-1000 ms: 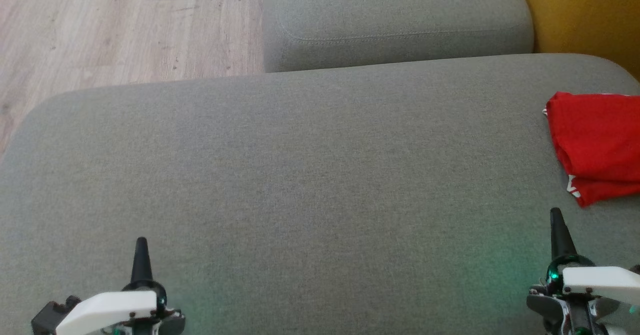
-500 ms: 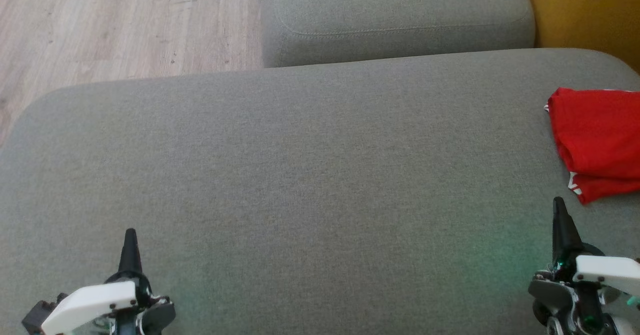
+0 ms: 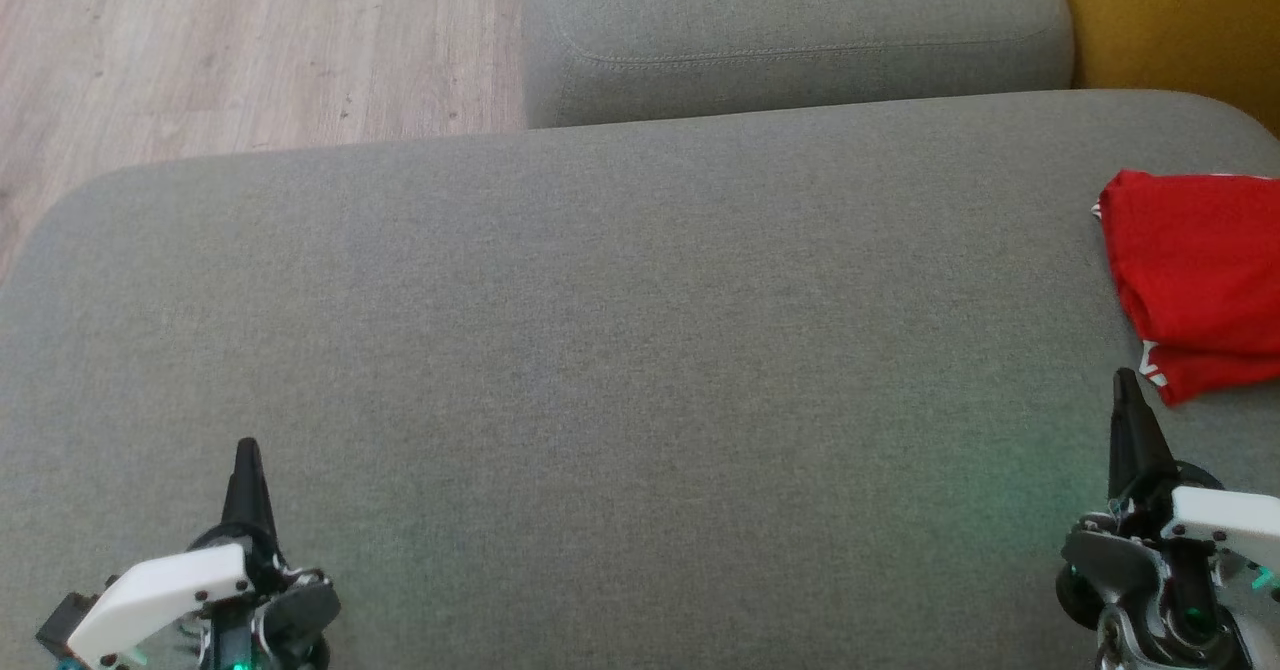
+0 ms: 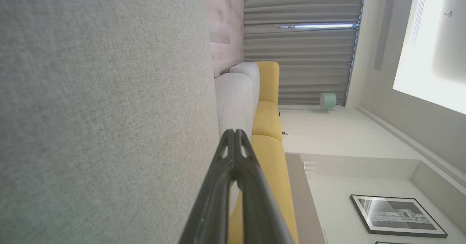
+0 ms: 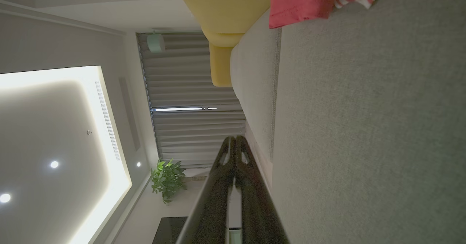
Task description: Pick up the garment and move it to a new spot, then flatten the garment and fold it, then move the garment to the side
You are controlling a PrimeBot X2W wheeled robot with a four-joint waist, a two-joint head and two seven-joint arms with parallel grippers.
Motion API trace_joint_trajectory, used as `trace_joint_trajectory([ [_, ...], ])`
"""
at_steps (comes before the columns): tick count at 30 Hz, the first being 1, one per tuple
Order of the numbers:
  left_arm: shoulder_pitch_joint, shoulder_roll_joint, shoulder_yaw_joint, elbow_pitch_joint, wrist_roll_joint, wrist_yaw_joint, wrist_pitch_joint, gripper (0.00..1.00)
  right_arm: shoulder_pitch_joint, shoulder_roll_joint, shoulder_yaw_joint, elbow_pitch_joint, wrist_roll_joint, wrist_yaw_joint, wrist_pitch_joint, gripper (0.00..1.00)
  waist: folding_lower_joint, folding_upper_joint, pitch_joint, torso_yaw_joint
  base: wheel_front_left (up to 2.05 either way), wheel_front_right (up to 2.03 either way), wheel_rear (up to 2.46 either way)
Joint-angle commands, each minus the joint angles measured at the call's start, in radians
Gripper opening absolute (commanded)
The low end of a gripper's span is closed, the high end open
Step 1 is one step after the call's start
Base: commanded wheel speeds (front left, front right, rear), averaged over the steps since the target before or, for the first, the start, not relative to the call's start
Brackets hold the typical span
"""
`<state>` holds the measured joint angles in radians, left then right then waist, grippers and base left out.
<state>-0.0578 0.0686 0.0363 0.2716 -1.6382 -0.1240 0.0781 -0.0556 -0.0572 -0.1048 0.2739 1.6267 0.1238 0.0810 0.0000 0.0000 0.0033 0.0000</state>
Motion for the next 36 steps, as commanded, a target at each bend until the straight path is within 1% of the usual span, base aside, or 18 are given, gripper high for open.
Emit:
trace_joint_trajectory([
  [1, -0.047, 0.009, 0.039, -0.028, -0.002, -0.007, 0.004, 0.00, -0.050, -0.013, 0.019, -0.031, 0.005, 0.007, 0.010, 0.00, 0.0000, 0.0000, 0.000, 0.000, 0.00, 0.00, 0.00],
  [36, -0.048, 0.000, 0.053, -0.028, 0.009, -0.007, 0.015, 0.00, -0.051, -0.006, 0.008, -0.030, -0.004, 0.007, 0.018, 0.00, 0.0000, 0.0000, 0.000, 0.000, 0.00, 0.00, 0.00],
])
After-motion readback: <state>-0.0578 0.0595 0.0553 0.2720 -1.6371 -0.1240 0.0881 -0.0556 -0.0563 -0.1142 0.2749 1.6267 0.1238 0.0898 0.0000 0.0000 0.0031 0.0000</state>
